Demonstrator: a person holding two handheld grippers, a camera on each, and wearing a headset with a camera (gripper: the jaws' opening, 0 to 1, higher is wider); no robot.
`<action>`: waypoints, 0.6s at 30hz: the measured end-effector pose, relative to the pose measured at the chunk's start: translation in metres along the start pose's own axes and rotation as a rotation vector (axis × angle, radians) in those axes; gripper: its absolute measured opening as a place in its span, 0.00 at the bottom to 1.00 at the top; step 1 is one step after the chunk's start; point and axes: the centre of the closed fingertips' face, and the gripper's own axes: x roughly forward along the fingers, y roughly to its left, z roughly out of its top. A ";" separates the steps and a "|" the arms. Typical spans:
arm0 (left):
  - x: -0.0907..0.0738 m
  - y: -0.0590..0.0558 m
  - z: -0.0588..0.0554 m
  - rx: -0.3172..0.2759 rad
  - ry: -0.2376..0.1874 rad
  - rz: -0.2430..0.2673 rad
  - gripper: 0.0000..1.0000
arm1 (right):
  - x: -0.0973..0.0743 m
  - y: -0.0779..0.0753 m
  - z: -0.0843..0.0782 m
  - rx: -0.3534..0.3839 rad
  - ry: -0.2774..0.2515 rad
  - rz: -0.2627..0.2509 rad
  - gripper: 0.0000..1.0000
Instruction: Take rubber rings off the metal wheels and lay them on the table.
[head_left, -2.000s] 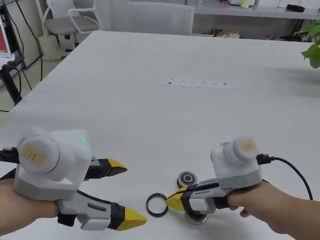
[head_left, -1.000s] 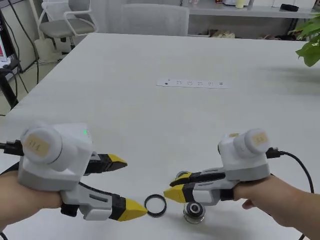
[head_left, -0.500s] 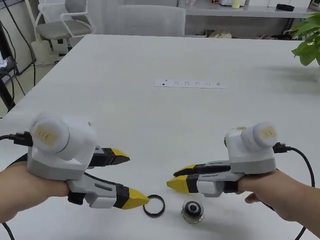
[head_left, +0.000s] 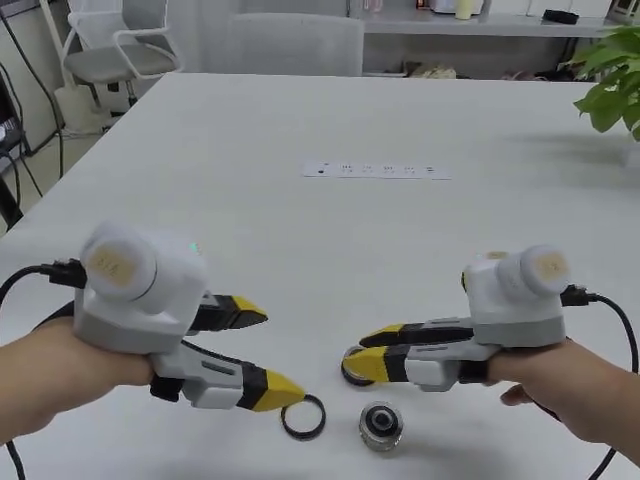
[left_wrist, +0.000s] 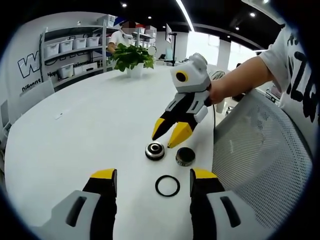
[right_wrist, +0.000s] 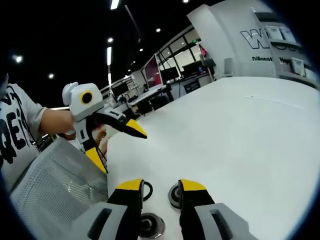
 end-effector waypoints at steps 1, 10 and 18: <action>0.001 0.001 0.001 -0.004 -0.003 -0.001 0.55 | -0.001 -0.001 0.000 0.000 -0.002 -0.005 0.26; 0.011 0.004 0.008 -0.008 -0.010 -0.006 0.53 | -0.011 -0.012 -0.003 -0.012 -0.007 -0.039 0.27; 0.022 0.003 0.011 -0.009 -0.001 -0.027 0.50 | -0.015 -0.018 -0.010 -0.036 0.005 -0.063 0.26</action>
